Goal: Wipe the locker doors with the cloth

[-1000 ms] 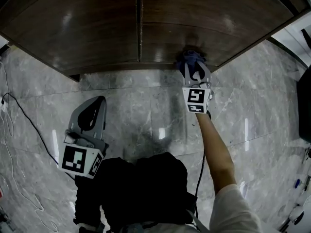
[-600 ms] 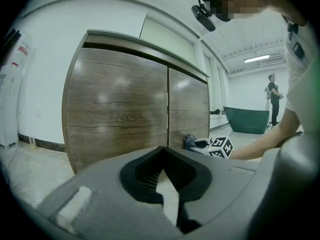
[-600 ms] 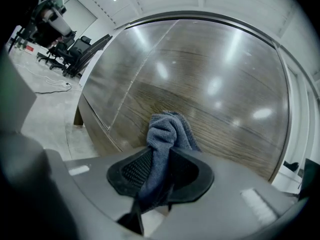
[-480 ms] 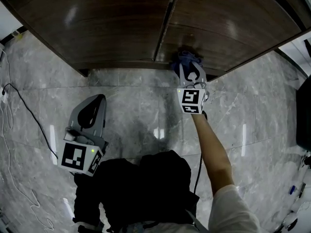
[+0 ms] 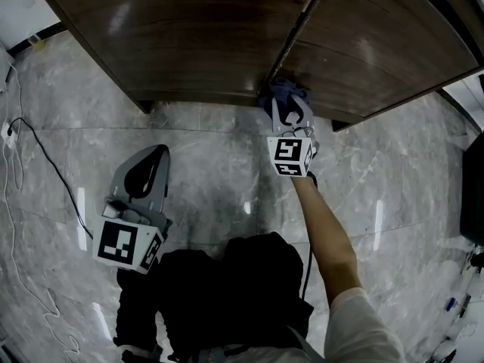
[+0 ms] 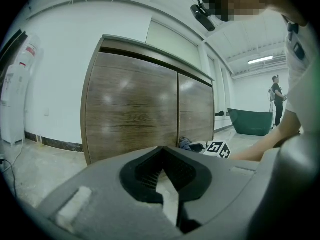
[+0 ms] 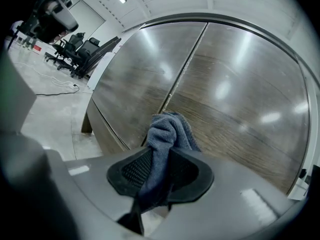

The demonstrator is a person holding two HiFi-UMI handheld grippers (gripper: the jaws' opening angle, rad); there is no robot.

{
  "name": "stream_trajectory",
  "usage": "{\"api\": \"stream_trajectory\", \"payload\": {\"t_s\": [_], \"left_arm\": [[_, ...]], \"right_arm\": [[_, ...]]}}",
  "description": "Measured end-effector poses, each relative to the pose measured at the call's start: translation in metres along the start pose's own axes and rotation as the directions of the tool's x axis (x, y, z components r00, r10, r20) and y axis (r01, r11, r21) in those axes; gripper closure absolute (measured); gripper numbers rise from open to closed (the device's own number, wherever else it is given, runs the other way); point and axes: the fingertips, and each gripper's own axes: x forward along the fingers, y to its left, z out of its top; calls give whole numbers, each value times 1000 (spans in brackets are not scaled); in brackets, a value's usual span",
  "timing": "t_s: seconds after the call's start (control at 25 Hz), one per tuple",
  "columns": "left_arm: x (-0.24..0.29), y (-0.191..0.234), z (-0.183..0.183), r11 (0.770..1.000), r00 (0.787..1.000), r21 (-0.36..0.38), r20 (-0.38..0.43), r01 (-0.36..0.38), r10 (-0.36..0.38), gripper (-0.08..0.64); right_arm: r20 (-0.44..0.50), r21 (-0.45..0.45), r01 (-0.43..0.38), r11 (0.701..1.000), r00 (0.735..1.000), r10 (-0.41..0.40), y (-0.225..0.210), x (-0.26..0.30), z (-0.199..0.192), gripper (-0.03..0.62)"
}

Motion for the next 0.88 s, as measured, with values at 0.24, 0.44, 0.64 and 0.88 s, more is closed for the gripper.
{"api": "stream_trajectory", "payload": {"t_s": [0.24, 0.44, 0.64, 0.88], "left_arm": [[-11, 14, -3, 1000, 1000, -10, 5, -19, 19, 558], [-22, 23, -4, 999, 999, -18, 9, -34, 34, 557], [-32, 33, -5, 998, 999, -22, 12, -51, 51, 557], [-41, 45, -9, 997, 997, -31, 10, -71, 71, 558]], "right_arm": [[3, -6, -22, 1000, 1000, 22, 22, 10, 12, 491], [6, -11, -41, 999, 999, 41, 38, 17, 24, 491], [15, -24, -72, 997, 997, 72, 59, 26, 38, 491], [29, -22, -103, 994, 994, 104, 83, 36, 52, 491]]}}
